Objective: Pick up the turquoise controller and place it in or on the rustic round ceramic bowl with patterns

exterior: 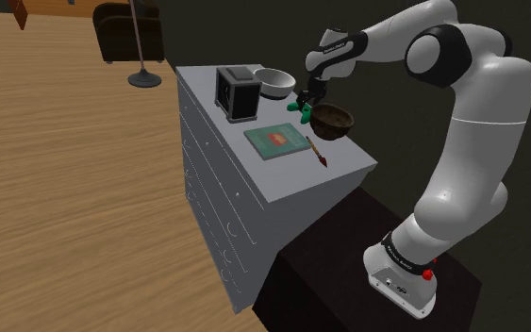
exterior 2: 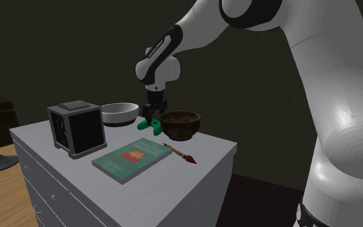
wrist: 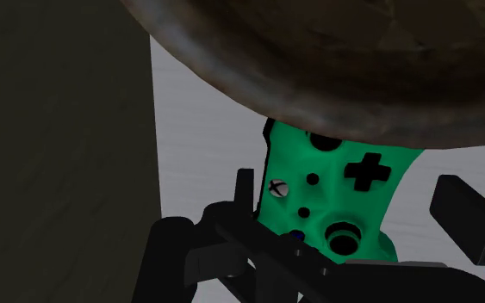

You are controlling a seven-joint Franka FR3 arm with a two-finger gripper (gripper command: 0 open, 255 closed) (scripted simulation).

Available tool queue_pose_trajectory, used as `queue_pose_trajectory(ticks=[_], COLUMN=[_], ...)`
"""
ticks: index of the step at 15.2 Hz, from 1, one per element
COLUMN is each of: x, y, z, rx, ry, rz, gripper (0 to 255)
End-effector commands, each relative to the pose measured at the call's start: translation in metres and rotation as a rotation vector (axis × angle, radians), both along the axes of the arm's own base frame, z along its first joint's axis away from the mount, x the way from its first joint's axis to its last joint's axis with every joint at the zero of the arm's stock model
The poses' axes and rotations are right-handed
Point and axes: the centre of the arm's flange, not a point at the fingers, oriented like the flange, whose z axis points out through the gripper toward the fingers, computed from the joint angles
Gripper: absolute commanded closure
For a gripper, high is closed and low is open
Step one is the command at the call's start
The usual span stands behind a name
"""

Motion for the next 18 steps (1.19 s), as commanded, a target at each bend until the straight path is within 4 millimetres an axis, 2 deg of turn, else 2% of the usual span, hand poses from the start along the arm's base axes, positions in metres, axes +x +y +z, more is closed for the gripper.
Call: queue_pose_trajectory(ticks=[1, 3, 4, 13, 18], x=[0.000, 0.000, 0.000, 0.000, 0.000], y=[0.000, 0.000, 0.000, 0.000, 0.000], z=[0.000, 0.000, 0.000, 0.000, 0.026], rx=[0.000, 0.000, 0.000, 0.000, 0.000], ry=[0.000, 0.000, 0.000, 0.000, 0.000], rz=[0.000, 0.000, 0.000, 0.000, 0.000], gripper=[0, 0, 255, 255, 255])
